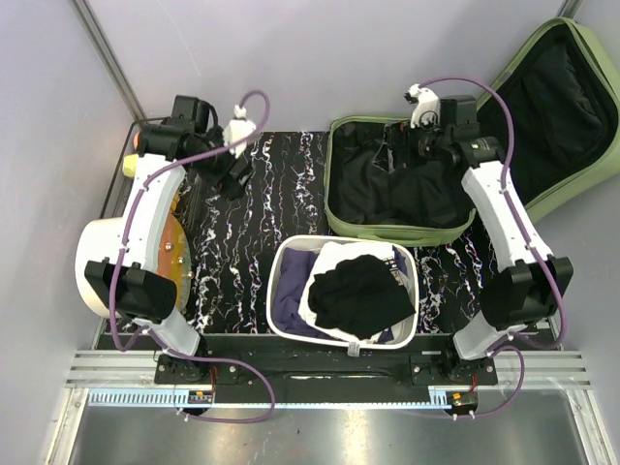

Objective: Open, take out, and arrange the luggage

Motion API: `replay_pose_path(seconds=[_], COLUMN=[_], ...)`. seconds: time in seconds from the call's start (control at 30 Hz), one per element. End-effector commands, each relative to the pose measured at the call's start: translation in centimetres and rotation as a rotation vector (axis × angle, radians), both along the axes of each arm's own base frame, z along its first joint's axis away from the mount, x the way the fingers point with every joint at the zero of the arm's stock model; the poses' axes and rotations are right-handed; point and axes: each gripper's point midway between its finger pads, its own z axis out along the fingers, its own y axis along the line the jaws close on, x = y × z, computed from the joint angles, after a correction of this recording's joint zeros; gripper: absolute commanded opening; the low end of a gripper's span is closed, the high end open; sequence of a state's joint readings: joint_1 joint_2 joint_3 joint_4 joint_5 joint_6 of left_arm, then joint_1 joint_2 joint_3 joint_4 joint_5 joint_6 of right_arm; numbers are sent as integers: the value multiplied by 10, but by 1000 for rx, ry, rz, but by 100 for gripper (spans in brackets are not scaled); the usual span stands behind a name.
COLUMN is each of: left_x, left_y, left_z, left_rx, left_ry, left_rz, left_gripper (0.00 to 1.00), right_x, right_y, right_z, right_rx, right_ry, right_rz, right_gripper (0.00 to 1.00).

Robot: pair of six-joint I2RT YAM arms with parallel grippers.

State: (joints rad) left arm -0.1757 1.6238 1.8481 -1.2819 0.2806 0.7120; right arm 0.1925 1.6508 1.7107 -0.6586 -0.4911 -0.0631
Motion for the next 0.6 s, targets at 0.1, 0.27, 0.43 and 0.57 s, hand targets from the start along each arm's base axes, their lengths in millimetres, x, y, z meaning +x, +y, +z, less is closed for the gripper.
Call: replay_pose_path(seconds=[0.1, 0.27, 0.43, 0.57], left_x=[60, 60, 55, 52], left_y=[-41, -36, -31, -32], left_z=[46, 1, -19, -18], left_rx=[-385, -368, -339, -320], left_ry=[-69, 7, -12, -38], left_rz=[369, 477, 517, 523], left_gripper=[99, 99, 99, 99], right_x=[-23, -50, -65, -66], right_y=[-59, -80, -81, -78], right_z=[13, -8, -31, -24], right_rx=[-60, -93, -82, -49], right_ry=[-93, -135, -95, -115], right_rz=[-206, -258, -270, -268], right_gripper=[100, 100, 100, 100])
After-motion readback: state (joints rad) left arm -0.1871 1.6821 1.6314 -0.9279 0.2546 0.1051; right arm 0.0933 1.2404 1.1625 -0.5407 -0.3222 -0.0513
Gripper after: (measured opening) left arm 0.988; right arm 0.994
